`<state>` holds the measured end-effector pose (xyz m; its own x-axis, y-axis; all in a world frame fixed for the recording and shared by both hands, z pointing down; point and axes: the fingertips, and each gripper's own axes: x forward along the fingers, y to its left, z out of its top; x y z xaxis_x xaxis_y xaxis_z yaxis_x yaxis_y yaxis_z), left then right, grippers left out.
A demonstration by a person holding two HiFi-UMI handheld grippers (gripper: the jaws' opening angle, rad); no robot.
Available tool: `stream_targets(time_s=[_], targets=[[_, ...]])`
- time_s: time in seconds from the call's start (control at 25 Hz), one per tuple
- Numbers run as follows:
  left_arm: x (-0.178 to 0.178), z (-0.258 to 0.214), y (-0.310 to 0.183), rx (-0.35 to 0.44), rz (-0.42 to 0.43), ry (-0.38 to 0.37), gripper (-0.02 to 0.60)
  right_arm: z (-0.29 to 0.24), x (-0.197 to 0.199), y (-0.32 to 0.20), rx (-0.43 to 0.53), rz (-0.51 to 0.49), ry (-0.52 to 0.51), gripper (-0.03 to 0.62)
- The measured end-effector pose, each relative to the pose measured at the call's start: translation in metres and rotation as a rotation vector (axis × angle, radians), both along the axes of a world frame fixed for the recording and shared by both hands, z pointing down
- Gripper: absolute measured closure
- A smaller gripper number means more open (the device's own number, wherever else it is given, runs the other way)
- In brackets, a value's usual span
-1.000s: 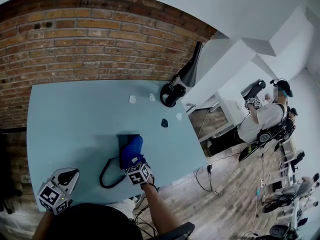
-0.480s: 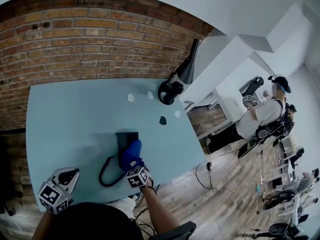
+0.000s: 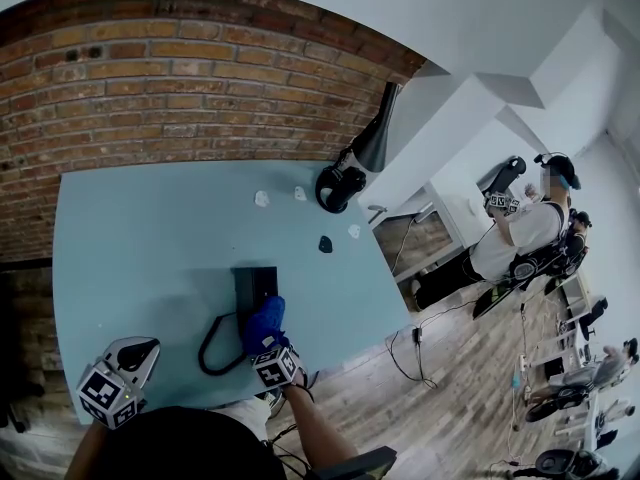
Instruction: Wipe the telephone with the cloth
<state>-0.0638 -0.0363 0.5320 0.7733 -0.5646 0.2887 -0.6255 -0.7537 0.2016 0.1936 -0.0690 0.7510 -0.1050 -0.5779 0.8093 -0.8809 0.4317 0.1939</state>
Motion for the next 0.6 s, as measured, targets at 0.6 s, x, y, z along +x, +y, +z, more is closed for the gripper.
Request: stream_targets(time_s=[0.6], targets=[[-0.006, 0.005, 0.000, -0.019, -0.031, 0.008, 0.591, -0.138, 0.061, -0.062, 0.297, 0.125, -0.223, 0.514]])
